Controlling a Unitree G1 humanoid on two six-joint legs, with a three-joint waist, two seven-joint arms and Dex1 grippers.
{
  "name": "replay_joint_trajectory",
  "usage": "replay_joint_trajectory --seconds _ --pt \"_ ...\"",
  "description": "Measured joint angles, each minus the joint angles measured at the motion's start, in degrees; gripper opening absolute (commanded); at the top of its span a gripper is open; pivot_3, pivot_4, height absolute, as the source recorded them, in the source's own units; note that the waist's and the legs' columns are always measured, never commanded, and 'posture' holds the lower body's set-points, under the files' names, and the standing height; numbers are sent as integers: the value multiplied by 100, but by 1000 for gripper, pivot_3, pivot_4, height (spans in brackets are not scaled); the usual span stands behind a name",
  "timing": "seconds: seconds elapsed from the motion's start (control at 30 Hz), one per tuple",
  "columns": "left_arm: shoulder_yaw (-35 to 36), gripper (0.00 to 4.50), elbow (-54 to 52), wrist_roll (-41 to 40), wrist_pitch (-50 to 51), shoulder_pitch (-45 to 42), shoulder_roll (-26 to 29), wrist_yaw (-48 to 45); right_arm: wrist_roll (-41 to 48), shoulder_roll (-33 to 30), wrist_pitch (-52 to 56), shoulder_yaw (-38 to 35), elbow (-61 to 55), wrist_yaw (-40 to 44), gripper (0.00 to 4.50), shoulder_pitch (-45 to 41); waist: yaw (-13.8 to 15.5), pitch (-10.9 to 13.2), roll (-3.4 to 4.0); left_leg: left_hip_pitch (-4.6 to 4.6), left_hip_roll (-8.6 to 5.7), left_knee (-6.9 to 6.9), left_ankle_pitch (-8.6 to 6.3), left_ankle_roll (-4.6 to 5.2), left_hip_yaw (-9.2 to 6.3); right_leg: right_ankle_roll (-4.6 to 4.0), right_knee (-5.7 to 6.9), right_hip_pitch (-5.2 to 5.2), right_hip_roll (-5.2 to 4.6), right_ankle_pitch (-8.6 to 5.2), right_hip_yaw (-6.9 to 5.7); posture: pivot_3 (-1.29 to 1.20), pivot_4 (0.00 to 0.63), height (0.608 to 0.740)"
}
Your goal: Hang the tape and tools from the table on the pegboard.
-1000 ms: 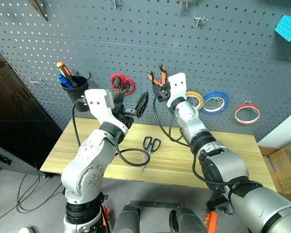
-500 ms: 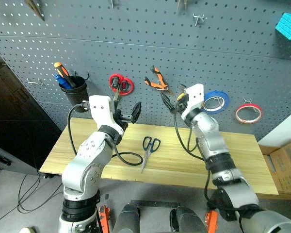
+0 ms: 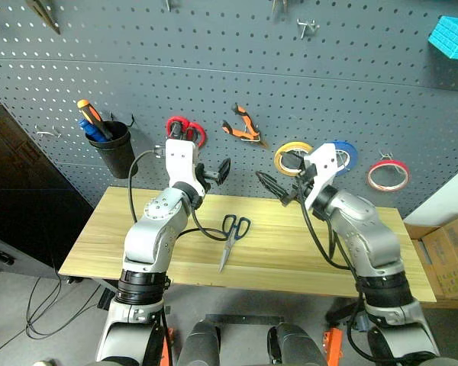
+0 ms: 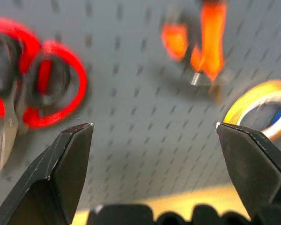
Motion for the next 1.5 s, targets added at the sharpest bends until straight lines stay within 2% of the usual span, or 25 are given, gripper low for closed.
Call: replay_joint_trajectory --seconds 0.13,0.27,0.6,1.0,1.5 --pt "-17 4500 350 117 389 174 87 -105 264 -338 376 126 -449 390 4453 154 -62 10 11 3 1 1 0 0 0 0 2 -2 -1 -1 1 63 150 740" --pt "-366 4500 516 228 679 643 372 -558 569 -563 678 294 -802 775 4453 222 -153 42 29 1 2 0 -1 -1 -1 -2 2 -6 -3 -2 0 54 165 740" --pt "-905 4500 502 378 1154 1214 1016 -1481 832 -909 891 804 -1198 1349 4453 418 -157 149 31 -39 -3 -1 -4 -5 6 -4 0 -50 -22 -7 -2 42 197 740" --pt "-1162 4500 654 630 1091 1547 1058 -1897 697 -1141 618 1160 -1292 1705 4453 562 -155 333 36 -76 -1 0 -5 -5 1 -3 0 -83 -23 -9 -7 37 243 740" --pt "-1359 4500 842 899 1016 950 628 -1940 598 -1514 514 1207 -1275 2125 4453 455 -156 536 17 -86 -4 0 -5 -5 -3 4 1 -87 -23 -13 -9 23 268 740"
